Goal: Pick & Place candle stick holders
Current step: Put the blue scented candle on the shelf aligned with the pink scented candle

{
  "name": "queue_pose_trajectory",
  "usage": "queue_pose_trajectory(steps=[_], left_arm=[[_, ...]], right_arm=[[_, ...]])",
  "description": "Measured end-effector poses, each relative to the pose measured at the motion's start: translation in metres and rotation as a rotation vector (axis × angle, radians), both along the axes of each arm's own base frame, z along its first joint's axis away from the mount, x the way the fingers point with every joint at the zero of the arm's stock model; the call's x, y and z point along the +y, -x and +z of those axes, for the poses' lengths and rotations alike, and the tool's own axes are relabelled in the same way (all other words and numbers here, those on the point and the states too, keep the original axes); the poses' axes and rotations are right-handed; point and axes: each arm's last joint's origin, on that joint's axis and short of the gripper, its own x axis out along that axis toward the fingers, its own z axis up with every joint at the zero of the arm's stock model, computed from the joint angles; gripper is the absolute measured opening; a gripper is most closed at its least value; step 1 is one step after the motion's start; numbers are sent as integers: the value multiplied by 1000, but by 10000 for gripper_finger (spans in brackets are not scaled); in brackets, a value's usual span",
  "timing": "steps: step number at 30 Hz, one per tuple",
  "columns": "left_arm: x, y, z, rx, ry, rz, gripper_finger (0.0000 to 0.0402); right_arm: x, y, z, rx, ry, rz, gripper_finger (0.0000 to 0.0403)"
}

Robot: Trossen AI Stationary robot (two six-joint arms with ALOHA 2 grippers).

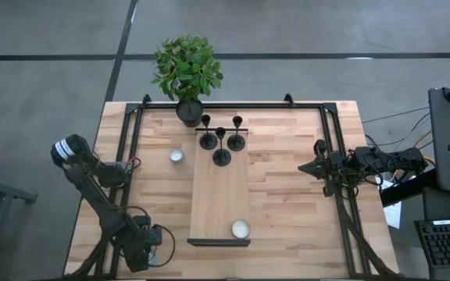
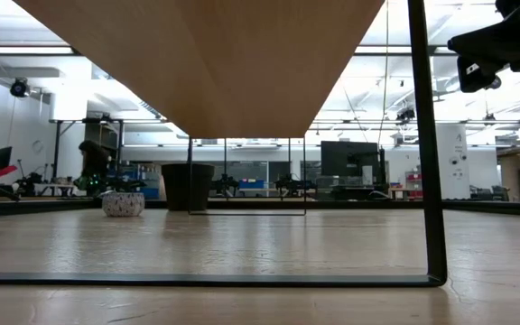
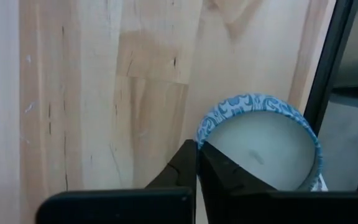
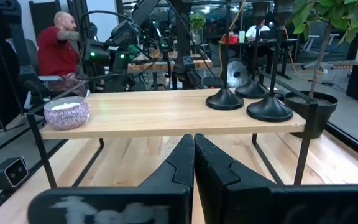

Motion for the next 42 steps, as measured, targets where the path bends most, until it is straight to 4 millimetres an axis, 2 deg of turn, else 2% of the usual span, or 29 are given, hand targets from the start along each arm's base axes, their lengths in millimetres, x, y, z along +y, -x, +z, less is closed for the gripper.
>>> queue_pose_trajectory(steps=[7, 13, 20, 27, 30, 34, 42], left_arm=[[8, 2, 17, -2, 44, 35, 2], [28, 3, 47, -23, 7, 92, 1], [52, 3, 103, -155, -53, 121, 0], [67, -7, 164, -531, -201, 137, 0], [68, -15, 183, -632, -270, 107, 0], [69, -31, 199, -713, -364, 92, 0], [74, -81, 203, -721, -472, 75, 0]], right_arm=[[0, 0, 0, 0, 0, 0, 8], [0, 0, 0, 0, 0, 0, 8], [0, 0, 0, 0, 0, 0, 8], [0, 0, 0, 0, 0, 0, 8], [0, 0, 0, 0, 0, 0, 8], [0, 0, 0, 0, 0, 0, 8], [0, 0, 0, 0, 0, 0, 8]])
